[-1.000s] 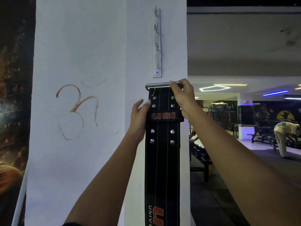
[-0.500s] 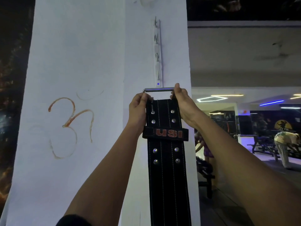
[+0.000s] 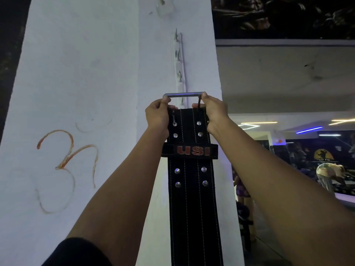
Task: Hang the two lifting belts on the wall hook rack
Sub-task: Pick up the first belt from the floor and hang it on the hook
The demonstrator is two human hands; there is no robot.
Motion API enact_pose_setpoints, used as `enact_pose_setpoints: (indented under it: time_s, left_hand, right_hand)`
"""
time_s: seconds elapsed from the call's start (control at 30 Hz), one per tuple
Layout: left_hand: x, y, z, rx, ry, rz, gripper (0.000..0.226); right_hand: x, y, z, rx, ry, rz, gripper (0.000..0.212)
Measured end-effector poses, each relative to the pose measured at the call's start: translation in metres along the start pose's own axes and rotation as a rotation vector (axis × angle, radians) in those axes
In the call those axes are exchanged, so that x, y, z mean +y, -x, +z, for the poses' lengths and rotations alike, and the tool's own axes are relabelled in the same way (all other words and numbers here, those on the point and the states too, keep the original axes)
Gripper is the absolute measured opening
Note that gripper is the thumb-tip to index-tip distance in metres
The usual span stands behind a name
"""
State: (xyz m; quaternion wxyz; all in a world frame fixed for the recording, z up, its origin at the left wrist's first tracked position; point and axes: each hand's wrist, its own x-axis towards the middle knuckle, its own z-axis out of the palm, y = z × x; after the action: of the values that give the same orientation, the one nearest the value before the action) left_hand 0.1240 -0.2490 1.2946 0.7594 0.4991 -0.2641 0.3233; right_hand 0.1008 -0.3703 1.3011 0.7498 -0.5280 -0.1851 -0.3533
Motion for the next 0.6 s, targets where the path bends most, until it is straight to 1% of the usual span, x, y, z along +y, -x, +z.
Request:
enact_pose_setpoints:
  time_s: [0.27,0.43,0.53,0.6]
  left_hand:
    - [-0.01,-0.035,0.01,0.0,0.019,-0.003,0.021]
    - [-0.026,-0.039,0.005,0.0,0.077,0.0,0.024]
    - [-0.029,-0.036,0.004,-0.004,0.07,0.007,0.022]
    - [-0.028,-0.032,0.003,-0.005,0.046,0.005,0.019]
  right_hand:
    - [0.007,-0.038,0.01,0.1,0.058,-0.017,0.017]
    - [0.025,-0.043,0.008,0.092,0.043,-0.012,0.018]
    - [0.029,-0.038,0.007,0.096,0.033,-0.037,0.014]
    - [0.03,-0.034,0.006,0.099,0.041,-0.047,0.024]
